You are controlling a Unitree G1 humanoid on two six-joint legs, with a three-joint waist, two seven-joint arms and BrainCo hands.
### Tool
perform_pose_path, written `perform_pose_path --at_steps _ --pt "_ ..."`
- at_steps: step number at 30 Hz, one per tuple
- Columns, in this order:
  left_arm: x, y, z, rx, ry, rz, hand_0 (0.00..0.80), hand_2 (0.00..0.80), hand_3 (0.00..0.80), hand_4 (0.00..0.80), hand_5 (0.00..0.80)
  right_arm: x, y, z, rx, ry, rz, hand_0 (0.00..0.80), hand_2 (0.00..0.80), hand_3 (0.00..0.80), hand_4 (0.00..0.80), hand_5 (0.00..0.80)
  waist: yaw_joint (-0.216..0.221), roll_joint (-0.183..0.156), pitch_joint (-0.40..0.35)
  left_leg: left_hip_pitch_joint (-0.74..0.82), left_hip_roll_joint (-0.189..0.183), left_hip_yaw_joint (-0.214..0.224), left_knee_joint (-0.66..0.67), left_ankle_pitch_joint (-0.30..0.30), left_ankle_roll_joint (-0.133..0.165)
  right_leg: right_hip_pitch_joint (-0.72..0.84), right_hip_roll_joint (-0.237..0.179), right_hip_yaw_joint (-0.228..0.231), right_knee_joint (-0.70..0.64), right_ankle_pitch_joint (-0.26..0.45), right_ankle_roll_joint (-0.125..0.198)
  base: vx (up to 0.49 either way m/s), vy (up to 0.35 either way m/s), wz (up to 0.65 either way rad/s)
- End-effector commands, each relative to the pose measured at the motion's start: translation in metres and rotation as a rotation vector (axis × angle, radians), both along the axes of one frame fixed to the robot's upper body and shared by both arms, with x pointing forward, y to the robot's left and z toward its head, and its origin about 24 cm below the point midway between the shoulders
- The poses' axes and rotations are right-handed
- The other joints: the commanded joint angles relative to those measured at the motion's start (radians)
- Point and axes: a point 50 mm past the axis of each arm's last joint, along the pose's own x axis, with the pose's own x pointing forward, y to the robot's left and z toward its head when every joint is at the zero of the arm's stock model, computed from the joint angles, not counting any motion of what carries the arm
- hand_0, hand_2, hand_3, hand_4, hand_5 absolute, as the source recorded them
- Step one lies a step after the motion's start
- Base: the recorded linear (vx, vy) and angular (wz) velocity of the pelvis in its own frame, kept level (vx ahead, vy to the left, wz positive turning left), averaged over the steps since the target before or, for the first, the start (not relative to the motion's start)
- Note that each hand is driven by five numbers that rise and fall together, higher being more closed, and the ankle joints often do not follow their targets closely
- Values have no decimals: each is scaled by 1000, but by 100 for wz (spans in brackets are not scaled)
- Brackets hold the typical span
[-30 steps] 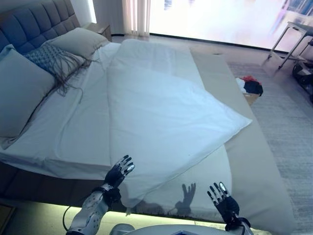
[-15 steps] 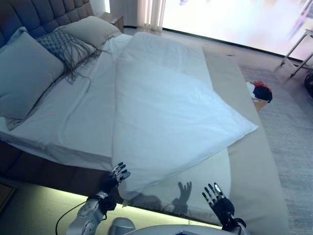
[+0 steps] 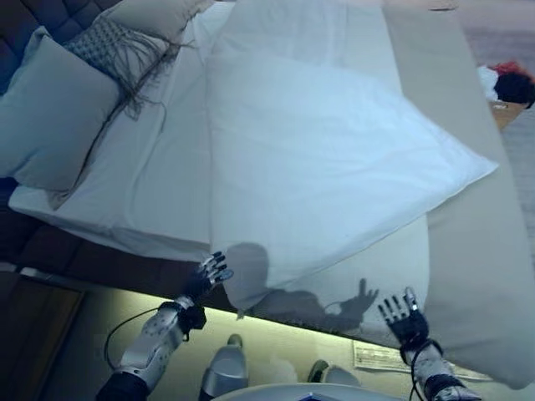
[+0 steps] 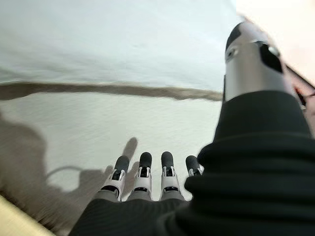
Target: Make the bed neatly
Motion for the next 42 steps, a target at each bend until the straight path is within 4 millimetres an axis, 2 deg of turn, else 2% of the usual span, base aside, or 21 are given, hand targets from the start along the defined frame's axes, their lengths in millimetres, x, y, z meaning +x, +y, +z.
perform_pose_path --at_steps 1,3,5,6,7,8,9,11,13,15,17,20,24,27,29,33,35,37,39,40,42 --pt "9 -17 32 -79 -141 -44 0 0 0 0 0 11 -5 9 -17 -74 -26 0 0 0 0 0 26 -50 60 -59 -17 4 119 -99 -24 114 -57 -72 -352 353 91 142 248 10" --pt "3 -20 27 -91 -124 -30 0 0 0 0 0 -1 1 3 -10 -66 -35 0 0 0 0 0 25 -56 42 -28 -28 8 120 -112 -12 134 -92 -73 -315 344 96 113 262 6" --pt "-1 -17 25 -80 -123 -20 0 0 0 0 0 -16 9 -4 -6 -66 -36 0 0 0 0 0 8 -62 33 10 -38 11 118 -123 7 133 -149 -49 -209 325 98 108 278 5" --pt "-3 -15 24 -70 -122 -17 0 0 0 0 0 -24 13 -7 -5 -60 -33 0 0 0 0 0 -7 -66 34 31 -50 9 116 -128 19 113 -183 -25 -128 338 105 148 290 13" --pt "-4 -13 25 -60 -122 -11 0 0 0 0 0 -33 16 -10 -5 -47 -32 0 0 0 0 0 -24 -72 39 53 -68 3 115 -142 33 75 -217 11 -44 381 120 172 277 32" --pt "-4 -11 25 -54 -121 -2 0 0 0 0 0 -41 17 -13 -6 -27 -29 0 0 0 0 0 -39 -76 44 73 -88 -4 113 -157 49 33 -232 53 17 409 128 197 265 58" --pt "-5 -7 25 -53 -121 17 0 0 0 0 0 -51 17 -16 -9 2 -25 0 0 0 0 0 -55 -79 48 95 -106 -15 108 -167 60 4 -230 88 36 423 124 197 192 74" --pt "-6 -5 24 -50 -116 36 0 0 0 0 0 -66 18 -21 3 21 -31 0 0 0 0 0 -71 -88 49 123 -123 -46 93 -169 59 17 -197 109 -62 415 121 187 5 49" --pt "-4 -3 24 -38 -116 27 0 0 0 0 0 -76 21 -26 24 28 -54 0 0 0 0 0 -85 -113 43 132 -141 -71 82 -176 58 26 -160 138 -201 449 145 168 -156 3" --pt "-1 1 22 -18 -117 17 0 0 0 0 0 -78 24 -29 55 38 -73 0 0 0 0 0 -87 -130 40 142 -139 -77 74 -188 57 23 -123 137 -299 481 163 137 -187 12" --pt "1 4 22 -9 -112 19 0 0 0 0 0 -80 26 -32 71 52 -70 0 0 0 0 0 -81 -134 36 142 -131 -72 68 -192 60 27 -110 125 -293 476 162 65 -139 12" --pt "-2 9 19 1 -90 31 0 0 0 0 0 -83 31 -35 84 68 -56 0 0 0 0 0 -70 -127 22 129 -112 -51 70 -183 69 47 -109 114 -204 409 140 17 -44 0" --pt "-14 12 13 4 -71 53 0 0 0 0 0 -89 34 -36 89 89 -62 0 0 0 0 0 -52 -126 -1 117 -101 -39 71 -168 67 96 -94 79 -207 369 121 37 -79 0" --pt "-18 17 11 22 -66 57 0 0 0 0 0 -86 38 -37 101 94 -64 0 0 0 0 0 -44 -130 -9 140 -86 -29 57 -166 55 96 -90 52 -200 365 122 59 -145 4" --pt "-19 23 11 38 -64 66 0 0 0 0 0 -85 40 -38 114 109 -55 0 0 0 0 0 -34 -126 -8 149 -70 -19 66 -168 49 106 -94 25 -167 332 123 72 -162 -1" --pt "-22 23 8 51 -36 64 0 0 0 0 0 -91 40 -42 135 162 -39 0 0 0 0 0 -20 -119 -8 161 -52 -5 132 -205 37 166 -66 14 -197 289 113 117 -145 -2" --pt "-27 16 3 52 -3 53 0 0 0 0 0 -89 40 -43 131 196 -22 0 0 0 0 0 -6 -118 -1 137 -29 -19 191 -203 10 186 -68 8 -203 283 100 171 -37 2" --pt "-35 9 -4 42 31 38 0 0 0 0 0 -84 37 -42 140 205 -30 0 0 0 0 0 0 -92 5 154 7 -52 136 -151 -17 203 -57 10 -202 271 93 154 114 -10" --pt "-27 5 -1 33 12 -3 0 0 0 0 0 -69 34 -37 150 152 -53 0 0 0 0 0 -3 -76 27 130 27 -34 125 -131 -28 195 -57 10 -207 268 94 -117 104 -9" --pt "-16 -1 4 19 -25 -31 0 0 0 0 0 -53 29 -31 136 102 -58 0 0 0 0 0 3 -62 44 89 33 -38 124 -123 -36 170 -61 -3 -210 271 97 -383 113 -1" --pt "7 -15 19 -13 -110 -59 0 0 0 0 0 -14 14 -13 85 11 -44 0 0 0 0 0 11 -41 76 1 17 -57 117 -113 -43 96 -80 -21 -223 287 105 -578 156 -3"
